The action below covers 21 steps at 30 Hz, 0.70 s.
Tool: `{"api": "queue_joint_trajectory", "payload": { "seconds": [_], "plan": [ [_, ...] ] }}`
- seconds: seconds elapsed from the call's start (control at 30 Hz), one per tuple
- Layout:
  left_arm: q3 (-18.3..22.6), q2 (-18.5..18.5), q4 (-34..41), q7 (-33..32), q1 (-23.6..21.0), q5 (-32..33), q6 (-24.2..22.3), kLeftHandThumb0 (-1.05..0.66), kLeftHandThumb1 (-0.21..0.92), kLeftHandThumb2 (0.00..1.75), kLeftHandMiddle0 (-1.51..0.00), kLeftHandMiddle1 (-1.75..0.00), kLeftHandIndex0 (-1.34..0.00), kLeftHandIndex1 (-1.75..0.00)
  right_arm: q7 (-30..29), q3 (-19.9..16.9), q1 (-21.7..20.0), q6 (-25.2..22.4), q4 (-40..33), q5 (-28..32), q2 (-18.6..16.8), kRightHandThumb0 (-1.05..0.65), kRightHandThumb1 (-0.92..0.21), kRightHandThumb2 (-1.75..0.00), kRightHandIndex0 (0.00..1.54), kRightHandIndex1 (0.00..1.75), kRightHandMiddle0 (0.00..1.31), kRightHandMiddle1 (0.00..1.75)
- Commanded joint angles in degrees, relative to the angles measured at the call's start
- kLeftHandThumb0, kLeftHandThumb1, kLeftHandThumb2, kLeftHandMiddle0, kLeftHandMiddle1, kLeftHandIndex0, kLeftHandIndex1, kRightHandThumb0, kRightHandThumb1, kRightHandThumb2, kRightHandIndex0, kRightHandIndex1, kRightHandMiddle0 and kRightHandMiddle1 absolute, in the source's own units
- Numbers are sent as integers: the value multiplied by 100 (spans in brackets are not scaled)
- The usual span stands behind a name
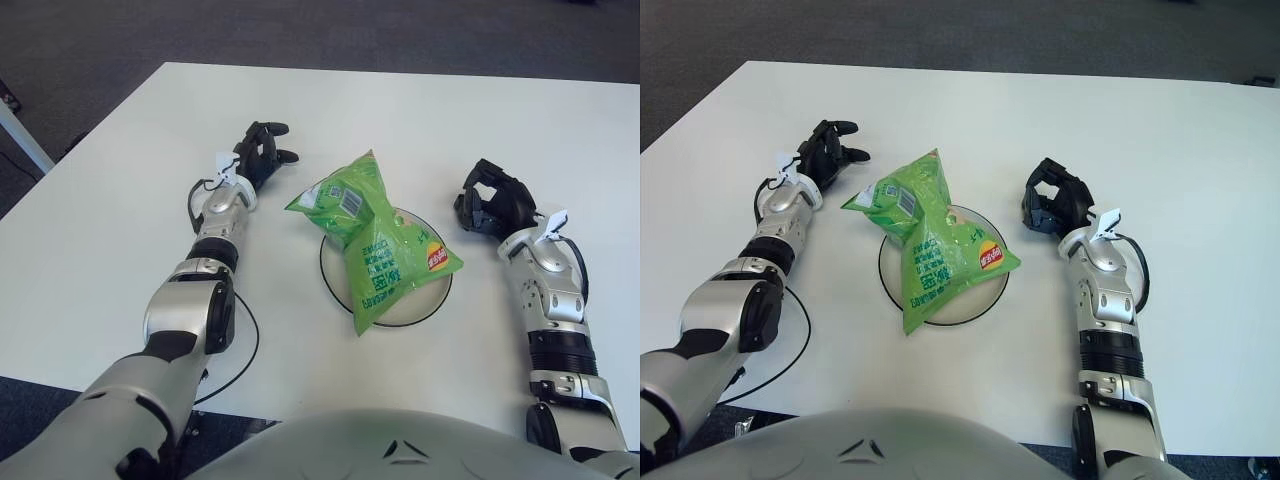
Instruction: Put the snack into the plate.
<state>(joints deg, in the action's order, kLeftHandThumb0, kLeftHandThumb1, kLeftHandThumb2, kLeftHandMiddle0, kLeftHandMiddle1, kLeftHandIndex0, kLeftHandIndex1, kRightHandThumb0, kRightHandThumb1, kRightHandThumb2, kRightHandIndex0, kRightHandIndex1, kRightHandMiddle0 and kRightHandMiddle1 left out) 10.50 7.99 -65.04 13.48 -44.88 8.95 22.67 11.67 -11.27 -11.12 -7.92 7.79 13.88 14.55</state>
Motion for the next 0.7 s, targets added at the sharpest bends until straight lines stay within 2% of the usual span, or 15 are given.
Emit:
{"api": "queue_joint_trajectory", "payload": {
  "seconds": [0.0, 0.2, 0.5, 0.67],
  "plan": [
    [-72, -114, -120, -403, 266, -179, -328, -43, 51, 108, -99, -174, -47, -174, -142, 5, 329, -204, 253, -116, -108, -47, -35, -127, 131, 175, 59, 175],
    [-116, -183, 51, -544, 386, -247, -345, -44, 45, 115, -113, -175, -51, -175, -180, -5, 333, -51, 283, -92, -135, -47, -34, -129, 132, 175, 60, 175],
    [-153, -231, 336, -552, 614, -294, -254, -44, 44, 116, -119, -175, -51, -175, -201, -32, 308, 25, 374, -58, -146, -48, -33, -130, 132, 175, 60, 175],
    [-209, -220, 762, -609, 887, -360, -237, -44, 45, 115, -121, -175, -51, -175, -220, -51, 314, 63, 391, -55, -146, -48, -33, -130, 132, 175, 61, 175]
  ]
}}
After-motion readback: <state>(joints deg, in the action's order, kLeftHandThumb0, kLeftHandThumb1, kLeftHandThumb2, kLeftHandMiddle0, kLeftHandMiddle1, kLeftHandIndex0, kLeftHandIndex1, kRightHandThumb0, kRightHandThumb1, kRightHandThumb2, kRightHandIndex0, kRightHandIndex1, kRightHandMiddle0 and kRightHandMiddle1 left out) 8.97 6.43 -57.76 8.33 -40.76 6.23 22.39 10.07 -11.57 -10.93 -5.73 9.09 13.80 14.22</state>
